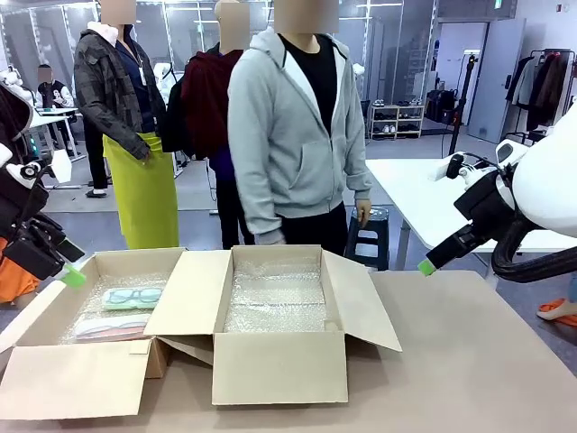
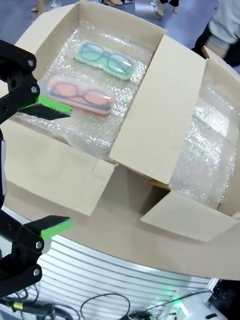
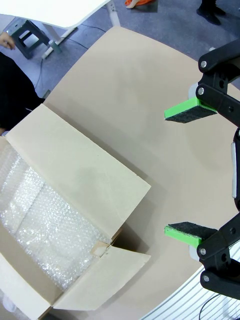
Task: Pack the glasses set securely to prepare it for shipping.
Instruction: Position the Package Box on the left side of the table.
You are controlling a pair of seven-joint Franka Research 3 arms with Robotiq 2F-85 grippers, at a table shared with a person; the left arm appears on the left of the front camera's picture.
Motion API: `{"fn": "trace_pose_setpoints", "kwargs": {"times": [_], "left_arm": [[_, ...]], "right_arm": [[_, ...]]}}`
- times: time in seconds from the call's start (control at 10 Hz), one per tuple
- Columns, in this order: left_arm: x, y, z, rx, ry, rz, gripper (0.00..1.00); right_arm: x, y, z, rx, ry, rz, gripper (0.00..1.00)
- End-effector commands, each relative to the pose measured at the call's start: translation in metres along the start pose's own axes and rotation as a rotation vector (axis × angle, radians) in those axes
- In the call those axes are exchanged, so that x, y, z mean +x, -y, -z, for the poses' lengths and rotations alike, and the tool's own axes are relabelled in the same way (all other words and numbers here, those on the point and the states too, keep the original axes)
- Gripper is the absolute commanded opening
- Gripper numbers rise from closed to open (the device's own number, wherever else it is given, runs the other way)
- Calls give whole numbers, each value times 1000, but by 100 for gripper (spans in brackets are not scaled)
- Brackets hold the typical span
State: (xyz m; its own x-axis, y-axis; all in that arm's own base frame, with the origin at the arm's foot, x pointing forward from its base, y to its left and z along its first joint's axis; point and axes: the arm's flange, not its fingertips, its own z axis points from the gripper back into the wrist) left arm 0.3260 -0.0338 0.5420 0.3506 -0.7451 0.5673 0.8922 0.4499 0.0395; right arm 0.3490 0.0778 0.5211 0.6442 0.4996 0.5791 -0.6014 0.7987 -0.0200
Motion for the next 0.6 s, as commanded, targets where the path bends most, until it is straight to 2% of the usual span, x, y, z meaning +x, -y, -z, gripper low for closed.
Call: {"fn": "trace_pose_setpoints", "kwargs": {"times": [0.0,0.5], "left_arm": [[3,0,0,23,-3,-2,97],[3,0,0,23,-3,-2,97]], "right_arm": [[1,-1,-1,-8,1,-1,100],[1,-1,-1,-8,1,-1,100]]}}
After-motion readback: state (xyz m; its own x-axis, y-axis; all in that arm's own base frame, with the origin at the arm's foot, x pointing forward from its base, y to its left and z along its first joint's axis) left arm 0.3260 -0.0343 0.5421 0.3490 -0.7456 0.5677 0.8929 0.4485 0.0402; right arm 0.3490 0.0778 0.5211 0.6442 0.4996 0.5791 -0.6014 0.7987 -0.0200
